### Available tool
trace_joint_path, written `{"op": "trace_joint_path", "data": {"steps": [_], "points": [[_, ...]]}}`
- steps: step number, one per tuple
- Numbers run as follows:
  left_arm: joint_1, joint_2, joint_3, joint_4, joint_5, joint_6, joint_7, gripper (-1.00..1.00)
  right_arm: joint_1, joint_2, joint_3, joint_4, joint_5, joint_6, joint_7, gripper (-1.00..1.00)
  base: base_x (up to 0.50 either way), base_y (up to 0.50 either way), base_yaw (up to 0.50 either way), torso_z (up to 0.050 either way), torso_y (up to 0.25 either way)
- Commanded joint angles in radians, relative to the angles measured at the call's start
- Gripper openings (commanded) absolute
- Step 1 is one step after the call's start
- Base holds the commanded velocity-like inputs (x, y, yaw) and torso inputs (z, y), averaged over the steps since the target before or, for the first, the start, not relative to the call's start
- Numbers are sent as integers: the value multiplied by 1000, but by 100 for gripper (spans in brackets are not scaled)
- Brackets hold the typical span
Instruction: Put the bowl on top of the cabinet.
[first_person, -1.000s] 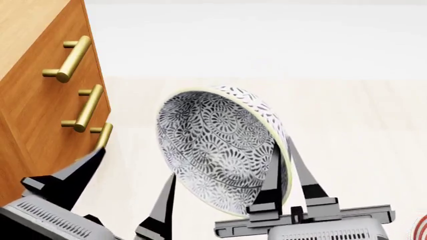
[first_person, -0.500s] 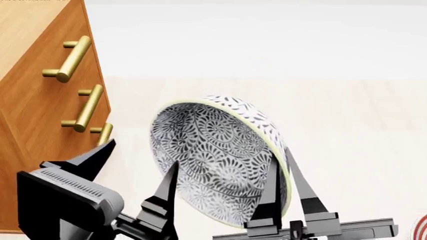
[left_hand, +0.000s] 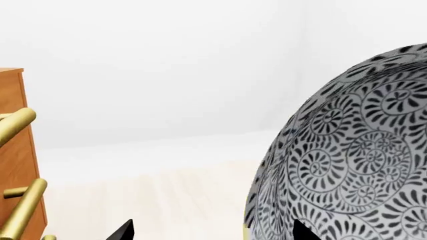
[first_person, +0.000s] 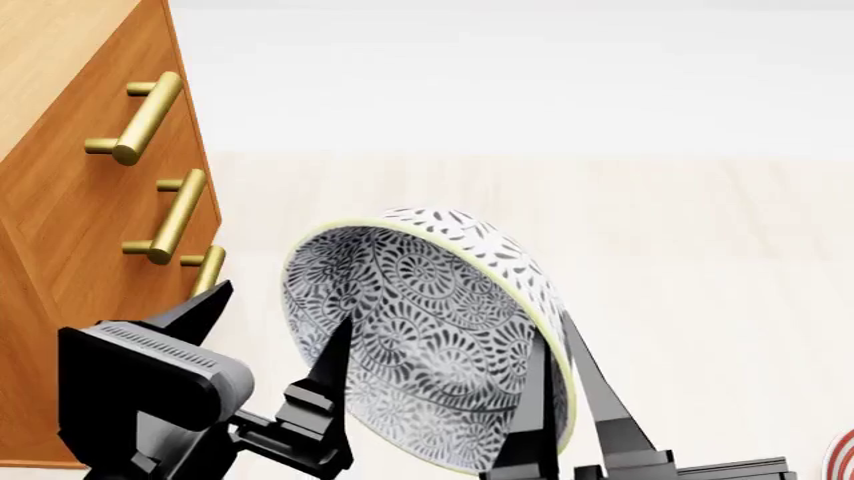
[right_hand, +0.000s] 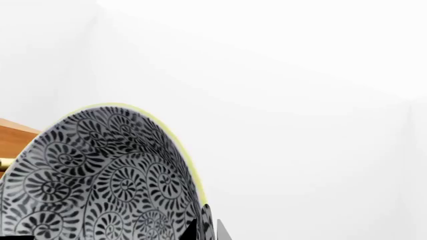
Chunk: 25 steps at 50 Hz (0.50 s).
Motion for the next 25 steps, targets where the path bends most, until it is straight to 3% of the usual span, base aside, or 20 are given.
{"op": "trace_joint_path", "data": {"steps": [1, 25], "points": [[-7, 7, 2, -37, 4, 16, 5, 100, -3, 3, -3, -28, -33, 7, 4, -100, 0, 0, 0, 0, 0], [5, 8, 8, -57, -18, 42, 30, 100, -7, 1, -5, -22, -36, 1, 6, -100, 0, 0, 0, 0, 0]]}}
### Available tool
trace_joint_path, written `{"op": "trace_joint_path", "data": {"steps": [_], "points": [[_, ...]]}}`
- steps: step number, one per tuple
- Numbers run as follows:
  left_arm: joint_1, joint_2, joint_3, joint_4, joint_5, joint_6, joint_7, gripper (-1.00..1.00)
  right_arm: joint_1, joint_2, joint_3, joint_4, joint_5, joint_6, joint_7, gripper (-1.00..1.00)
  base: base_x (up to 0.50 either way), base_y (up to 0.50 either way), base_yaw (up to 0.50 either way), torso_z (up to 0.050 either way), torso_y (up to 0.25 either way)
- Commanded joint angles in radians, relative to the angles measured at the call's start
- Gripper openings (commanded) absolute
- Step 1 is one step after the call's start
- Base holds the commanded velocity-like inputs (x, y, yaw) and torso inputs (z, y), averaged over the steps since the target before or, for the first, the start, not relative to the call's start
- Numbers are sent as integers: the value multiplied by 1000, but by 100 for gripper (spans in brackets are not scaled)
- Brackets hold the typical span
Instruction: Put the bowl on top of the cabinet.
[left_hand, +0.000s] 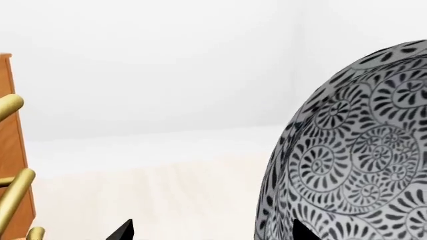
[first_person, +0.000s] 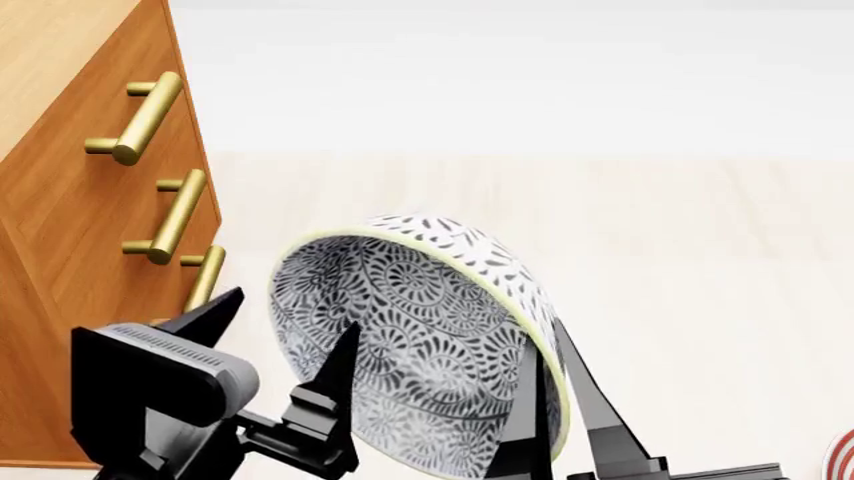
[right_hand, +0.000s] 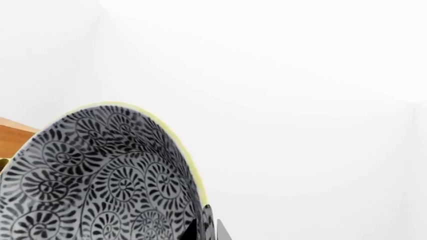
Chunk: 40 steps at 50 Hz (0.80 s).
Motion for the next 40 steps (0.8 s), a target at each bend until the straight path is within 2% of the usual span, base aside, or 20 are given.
{"op": "trace_joint_path", "data": {"steps": [1, 18, 19, 40], "points": [[7, 0, 1, -7, -14, 11, 11, 100, 3, -1, 3, -6, -19, -1, 4, -100, 0, 0, 0, 0, 0], [14, -5, 7, -3, -13, 20, 5, 100, 2, -2, 6, -1, -18, -4, 6, -100, 0, 0, 0, 0, 0], [16, -3, 5, -1, -5, 22, -8, -100, 3, -3, 7, -1, -18, -3, 7, -100, 0, 0, 0, 0, 0], [11, -1, 11, -12, -7, 24, -16, -100, 5, -3, 11, -9, -18, 12, 10, -100, 0, 0, 0, 0, 0]]}}
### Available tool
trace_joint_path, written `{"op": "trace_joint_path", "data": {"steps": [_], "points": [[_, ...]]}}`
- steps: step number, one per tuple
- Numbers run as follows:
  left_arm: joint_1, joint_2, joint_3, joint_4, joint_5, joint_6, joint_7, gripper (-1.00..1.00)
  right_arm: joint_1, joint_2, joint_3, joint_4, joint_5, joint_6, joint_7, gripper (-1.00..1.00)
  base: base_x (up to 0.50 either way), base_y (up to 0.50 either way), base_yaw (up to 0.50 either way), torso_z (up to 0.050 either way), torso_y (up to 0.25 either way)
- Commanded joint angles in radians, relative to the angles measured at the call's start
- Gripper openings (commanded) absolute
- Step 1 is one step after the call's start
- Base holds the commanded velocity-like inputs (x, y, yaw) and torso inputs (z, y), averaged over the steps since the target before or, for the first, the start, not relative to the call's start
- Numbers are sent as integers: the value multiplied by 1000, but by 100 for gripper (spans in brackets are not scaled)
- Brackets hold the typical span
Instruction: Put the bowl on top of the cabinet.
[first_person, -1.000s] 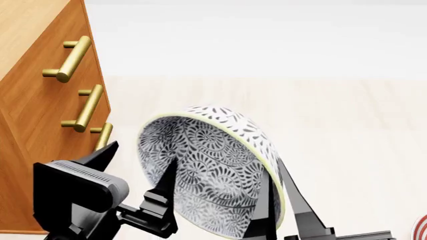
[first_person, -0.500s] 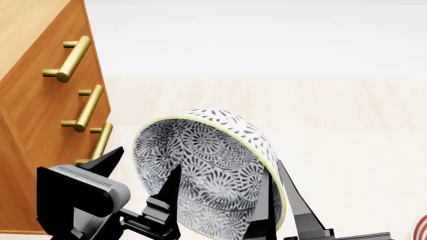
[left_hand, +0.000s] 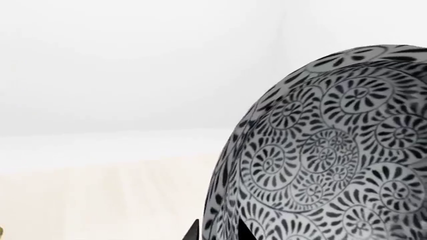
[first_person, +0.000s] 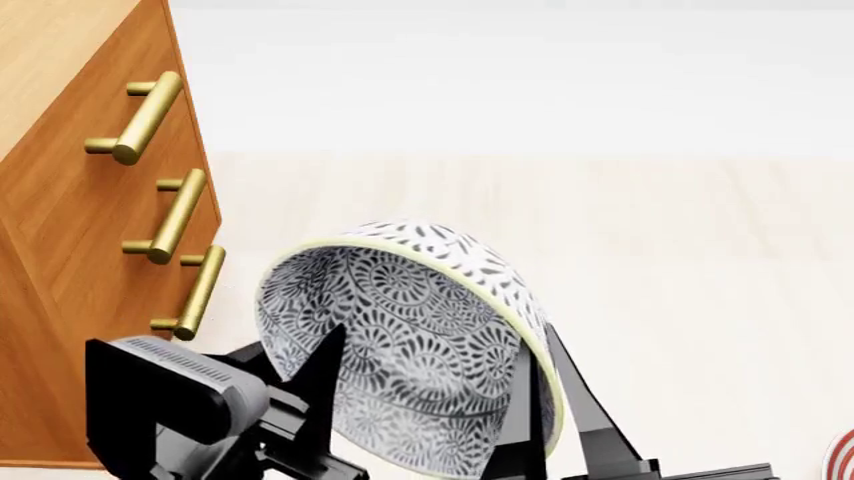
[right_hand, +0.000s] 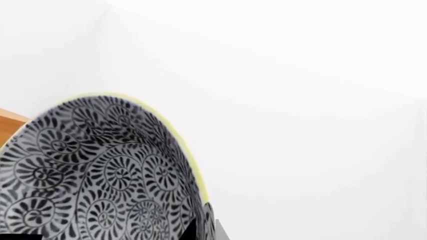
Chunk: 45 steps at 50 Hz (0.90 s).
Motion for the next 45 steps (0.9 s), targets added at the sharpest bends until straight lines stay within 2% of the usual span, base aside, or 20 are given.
{"op": "trace_joint_path", "data": {"steps": [1, 18, 19, 23, 45], "points": [[-2, -7, -15, -18, 47, -11, -33, -100, 5, 2, 17, -17, -23, 4, 21, -100, 0, 0, 0, 0, 0], [7, -12, -17, -24, 40, 2, -33, -100, 10, -10, 32, -15, -2, 40, 34, -100, 0, 0, 0, 1, 1], [6, -12, -17, -26, 40, 2, -33, -100, 7, -10, 37, -16, 0, 38, 41, 100, 0, 0, 0, 0, 0], [9, -13, -17, -39, 43, 12, -27, -100, 24, -6, -5, -18, -26, 130, 3, 100, 0, 0, 0, 0, 0], [11, -17, -19, -65, 33, 31, -15, -100, 41, -14, -40, 1, -61, 175, -19, 100, 0, 0, 0, 0, 0]]}}
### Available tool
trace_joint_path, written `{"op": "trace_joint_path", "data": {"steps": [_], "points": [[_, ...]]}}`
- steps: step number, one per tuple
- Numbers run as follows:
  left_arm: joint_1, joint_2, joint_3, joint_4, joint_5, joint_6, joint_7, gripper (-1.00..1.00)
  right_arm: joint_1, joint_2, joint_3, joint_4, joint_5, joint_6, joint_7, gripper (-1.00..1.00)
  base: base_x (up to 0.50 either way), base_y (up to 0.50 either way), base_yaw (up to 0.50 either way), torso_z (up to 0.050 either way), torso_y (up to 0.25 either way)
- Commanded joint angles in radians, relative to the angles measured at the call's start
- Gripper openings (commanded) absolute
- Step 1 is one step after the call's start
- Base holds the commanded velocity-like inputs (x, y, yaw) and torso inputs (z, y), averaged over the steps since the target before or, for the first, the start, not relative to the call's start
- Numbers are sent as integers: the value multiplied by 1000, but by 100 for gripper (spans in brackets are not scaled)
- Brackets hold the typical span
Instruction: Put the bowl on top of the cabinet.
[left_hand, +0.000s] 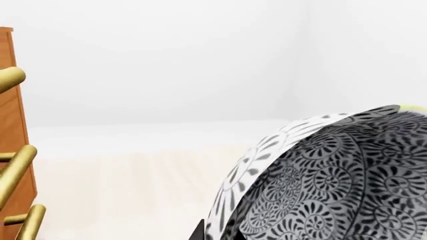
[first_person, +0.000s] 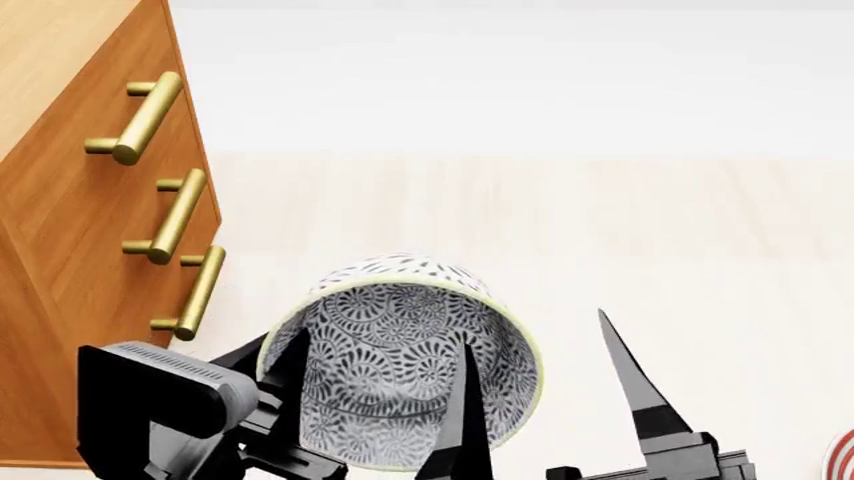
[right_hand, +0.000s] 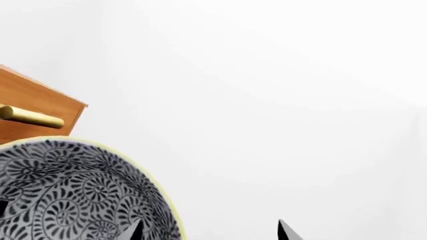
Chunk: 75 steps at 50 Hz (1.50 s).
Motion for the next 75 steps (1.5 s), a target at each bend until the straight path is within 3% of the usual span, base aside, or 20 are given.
{"op": "trace_joint_path", "data": {"steps": [1, 19, 33, 45, 53, 61, 66, 74, 75], "points": [[-9, 1, -6, -10, -4, 10, 8, -100, 6, -1, -7, 1, -10, 21, -5, 100, 0, 0, 0, 0, 0], [-126, 59, 33, -107, 105, 38, -24, -100, -20, 25, 27, 3, 19, -20, 12, 100, 0, 0, 0, 0, 1], [-238, 108, 92, -196, 188, -2, -53, -100, -72, 55, 92, 40, 85, -142, 48, 100, 0, 0, 0, 1, 0], [-375, 133, 122, -165, 202, -152, -101, -100, -238, 62, 211, 95, 186, -449, 151, 100, 0, 0, 0, 0, 1], [-420, 141, 128, -180, 206, -180, -108, -100, -273, 32, 232, 176, 224, -569, 161, 100, 0, 0, 0, 0, 0], [-475, 150, 134, -168, 199, -240, -119, -100, -284, -11, 241, 317, 347, -723, 111, 100, 0, 0, 0, 0, 0], [-536, 159, 122, -102, 149, -352, -130, -100, -257, -47, 229, 431, 423, -794, 44, 100, 0, 0, 0, 0, 2], [-598, 185, 66, -57, 66, -502, -169, -100, -224, -76, 222, 509, 472, -818, -1, 100, 0, 0, 0, 0, 0], [-602, 182, 63, -57, 47, -484, -133, -100, -227, -74, 221, 508, 481, -826, -9, 100, 0, 0, 0, 0, 0]]}}
